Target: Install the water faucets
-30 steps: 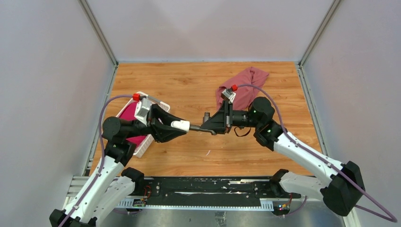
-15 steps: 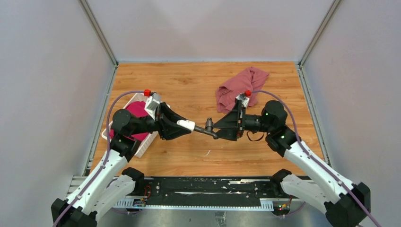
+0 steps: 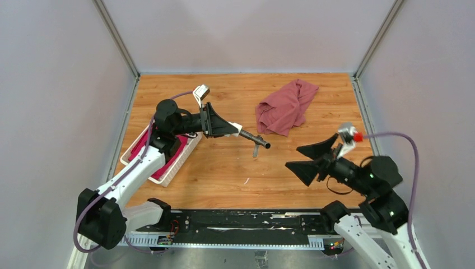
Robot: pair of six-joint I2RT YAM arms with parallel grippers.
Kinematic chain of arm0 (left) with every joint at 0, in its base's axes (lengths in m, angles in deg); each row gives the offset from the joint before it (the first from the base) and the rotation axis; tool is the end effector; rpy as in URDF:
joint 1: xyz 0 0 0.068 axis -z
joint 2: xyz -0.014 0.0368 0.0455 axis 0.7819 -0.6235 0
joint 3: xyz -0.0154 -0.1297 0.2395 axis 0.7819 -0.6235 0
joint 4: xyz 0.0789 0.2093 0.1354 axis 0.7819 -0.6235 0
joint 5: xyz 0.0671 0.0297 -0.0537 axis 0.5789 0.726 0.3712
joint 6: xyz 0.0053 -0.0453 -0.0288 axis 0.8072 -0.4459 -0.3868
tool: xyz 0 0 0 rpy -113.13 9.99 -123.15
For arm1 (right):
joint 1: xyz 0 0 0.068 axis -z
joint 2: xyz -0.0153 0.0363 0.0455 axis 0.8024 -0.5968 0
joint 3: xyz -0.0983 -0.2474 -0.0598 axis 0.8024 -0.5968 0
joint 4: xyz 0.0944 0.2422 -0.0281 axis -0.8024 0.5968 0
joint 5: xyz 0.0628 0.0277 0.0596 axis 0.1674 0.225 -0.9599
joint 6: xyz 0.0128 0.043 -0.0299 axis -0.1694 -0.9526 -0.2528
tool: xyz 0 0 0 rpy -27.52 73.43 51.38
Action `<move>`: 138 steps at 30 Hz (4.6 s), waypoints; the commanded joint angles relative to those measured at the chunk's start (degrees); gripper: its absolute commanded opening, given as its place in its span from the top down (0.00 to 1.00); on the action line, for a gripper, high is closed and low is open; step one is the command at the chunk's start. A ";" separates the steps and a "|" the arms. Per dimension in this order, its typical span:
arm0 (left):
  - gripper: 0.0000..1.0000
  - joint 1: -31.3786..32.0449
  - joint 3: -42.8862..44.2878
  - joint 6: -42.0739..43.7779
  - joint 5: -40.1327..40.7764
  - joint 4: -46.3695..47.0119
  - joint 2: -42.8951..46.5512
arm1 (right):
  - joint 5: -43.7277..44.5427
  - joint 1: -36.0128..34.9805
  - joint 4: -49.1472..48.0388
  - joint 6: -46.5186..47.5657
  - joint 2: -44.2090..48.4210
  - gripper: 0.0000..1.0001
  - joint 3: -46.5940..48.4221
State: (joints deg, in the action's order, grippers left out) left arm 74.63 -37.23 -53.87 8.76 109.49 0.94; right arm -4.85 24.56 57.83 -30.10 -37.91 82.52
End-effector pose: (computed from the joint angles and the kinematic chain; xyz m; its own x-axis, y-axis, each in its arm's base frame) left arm 0.2181 -0.1259 0.3424 -0.8702 -0.1771 -0.4597 0.4606 0.0388 -0.8868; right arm 0.0640 0.0559 0.3859 -0.3818 0.2740 -0.8827 -0.7708 0.4325 0.4677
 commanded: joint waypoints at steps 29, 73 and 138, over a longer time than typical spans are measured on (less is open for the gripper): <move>1.00 -0.26 1.93 -20.64 -3.94 1.78 -2.66 | 11.09 -15.93 -47.02 29.01 -14.80 0.19 -15.02; 1.00 0.27 -5.39 22.25 -10.35 3.36 6.97 | -20.17 -8.35 -84.25 -82.72 -48.09 0.91 -17.67; 1.00 -1.58 -3.51 -24.83 7.20 -5.90 -7.81 | 63.08 -45.18 -10.48 73.37 -10.18 0.01 -7.61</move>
State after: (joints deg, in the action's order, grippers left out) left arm 73.30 -42.28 -78.80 16.76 103.02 -7.62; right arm 30.91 -8.72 57.24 28.00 -45.49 79.90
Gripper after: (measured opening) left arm 0.438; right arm 0.991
